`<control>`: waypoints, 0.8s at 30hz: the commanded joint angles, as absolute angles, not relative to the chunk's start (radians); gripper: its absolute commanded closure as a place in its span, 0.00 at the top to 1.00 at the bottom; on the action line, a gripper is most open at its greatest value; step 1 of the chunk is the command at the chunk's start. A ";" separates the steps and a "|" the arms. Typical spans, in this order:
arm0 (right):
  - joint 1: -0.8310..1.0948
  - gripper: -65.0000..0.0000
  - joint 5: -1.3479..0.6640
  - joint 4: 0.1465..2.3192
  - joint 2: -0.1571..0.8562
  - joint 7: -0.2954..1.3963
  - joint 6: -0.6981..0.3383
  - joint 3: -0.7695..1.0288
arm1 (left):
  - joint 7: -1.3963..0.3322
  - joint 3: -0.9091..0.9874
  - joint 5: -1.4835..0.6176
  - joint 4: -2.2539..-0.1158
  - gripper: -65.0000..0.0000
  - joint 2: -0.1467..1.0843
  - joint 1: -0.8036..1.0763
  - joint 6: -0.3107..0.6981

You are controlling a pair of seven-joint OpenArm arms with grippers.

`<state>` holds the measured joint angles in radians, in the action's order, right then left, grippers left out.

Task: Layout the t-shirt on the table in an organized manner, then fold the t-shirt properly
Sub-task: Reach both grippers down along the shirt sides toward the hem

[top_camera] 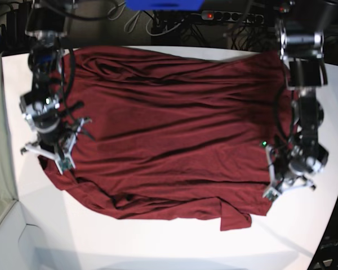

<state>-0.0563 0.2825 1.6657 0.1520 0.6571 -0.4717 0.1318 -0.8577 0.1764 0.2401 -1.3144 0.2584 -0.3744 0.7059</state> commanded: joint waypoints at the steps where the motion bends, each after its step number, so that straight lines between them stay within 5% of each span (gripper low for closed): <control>1: -0.117 0.13 0.286 1.632 0.162 0.641 -0.460 0.134 | -0.852 0.182 0.246 -1.271 0.00 0.255 -0.433 0.698; 13: -0.526 0.13 0.286 1.030 0.157 0.610 -0.460 0.134 | -0.469 0.180 0.246 -0.533 0.00 0.166 -0.734 0.698; 24: -0.573 0.13 0.289 0.737 0.208 0.420 -0.455 0.140 | -0.323 0.182 0.243 -0.446 0.01 0.213 -0.711 0.593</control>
